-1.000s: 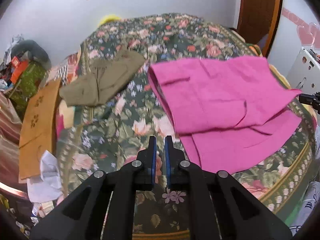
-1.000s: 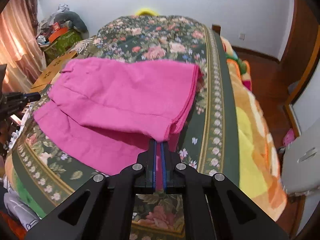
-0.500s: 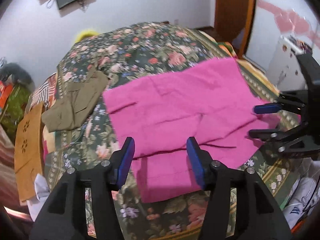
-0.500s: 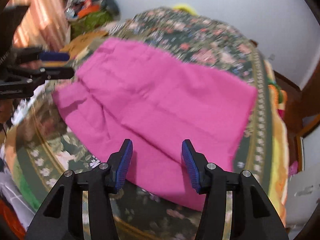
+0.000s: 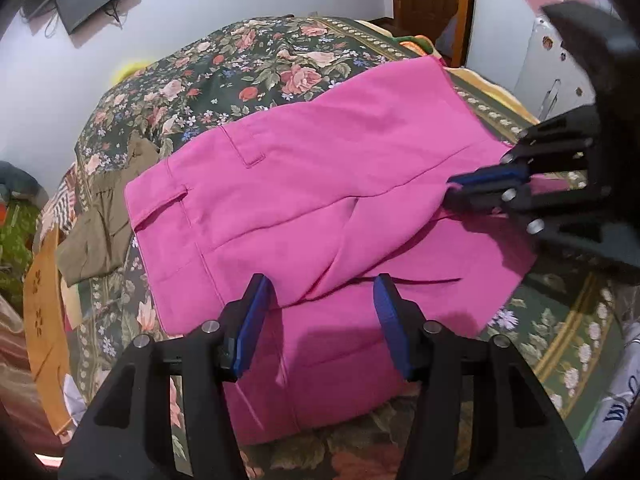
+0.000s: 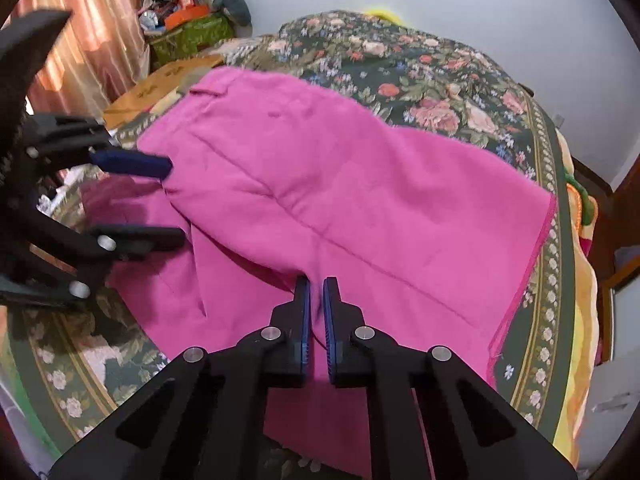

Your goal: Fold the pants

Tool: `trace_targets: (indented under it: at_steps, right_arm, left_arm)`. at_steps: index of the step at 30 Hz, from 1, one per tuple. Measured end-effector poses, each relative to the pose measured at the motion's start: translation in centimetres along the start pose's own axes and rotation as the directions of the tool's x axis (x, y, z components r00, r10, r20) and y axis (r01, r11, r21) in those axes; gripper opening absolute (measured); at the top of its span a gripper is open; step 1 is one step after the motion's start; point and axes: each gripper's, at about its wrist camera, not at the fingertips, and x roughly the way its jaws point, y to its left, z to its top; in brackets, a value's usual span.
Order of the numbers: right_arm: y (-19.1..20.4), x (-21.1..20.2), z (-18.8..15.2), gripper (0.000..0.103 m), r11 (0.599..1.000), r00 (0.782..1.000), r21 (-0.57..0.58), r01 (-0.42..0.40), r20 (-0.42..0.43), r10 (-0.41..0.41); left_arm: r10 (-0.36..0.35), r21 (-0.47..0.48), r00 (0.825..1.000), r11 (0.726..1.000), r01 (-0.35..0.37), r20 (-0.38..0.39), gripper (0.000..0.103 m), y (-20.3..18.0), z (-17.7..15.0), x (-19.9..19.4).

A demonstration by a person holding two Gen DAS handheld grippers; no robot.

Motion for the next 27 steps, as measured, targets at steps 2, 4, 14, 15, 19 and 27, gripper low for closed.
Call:
trace_targets:
  at_steps: [2, 4, 14, 15, 19, 27]
  right_arm:
    - [-0.4, -0.7, 0.2, 0.005, 1.000, 1.000, 0.019, -0.010, 0.023, 0.009]
    - [-0.6, -1.2, 0.5, 0.004, 1.000, 0.999, 0.027, -0.008, 0.039, 0.007]
    - [-0.8, -3.8, 1.1, 0.003, 0.999, 0.995, 0.038, -0.006, 0.100, 0.003]
    - [-0.7, -4.0, 1.1, 0.003, 0.999, 0.995, 0.036, -0.004, 0.104, 0.000]
    - [-0.6, -5.0, 0.7, 0.003, 0.999, 0.993, 0.043, -0.007, 0.116, 0.002]
    - [-0.1, -5.7, -2.2, 0.003, 0.999, 0.997, 0.053, -0.010, 0.077, 0.006]
  left_arm:
    - [0.015, -0.004, 1.000, 1.000, -0.015, 0.004, 0.054, 0.2, 0.2, 0.2]
    - [0.010, -0.026, 1.000, 1.000, -0.010, 0.004, 0.049, 0.7, 0.5, 0.3]
    - [-0.009, -0.036, 0.999, 0.999, 0.011, 0.036, 0.011, 1.1, 1.1, -1.8]
    - [-0.009, -0.033, 0.999, 0.999, 0.010, 0.042, 0.011, 0.9, 1.1, -2.2]
    - [-0.030, -0.033, 0.998, 0.999, 0.032, 0.055, 0.011, 0.2, 0.8, -3.5]
    - [-0.075, -0.041, 0.997, 0.996, 0.076, 0.028, 0.011, -1.8, -1.0, -3.7]
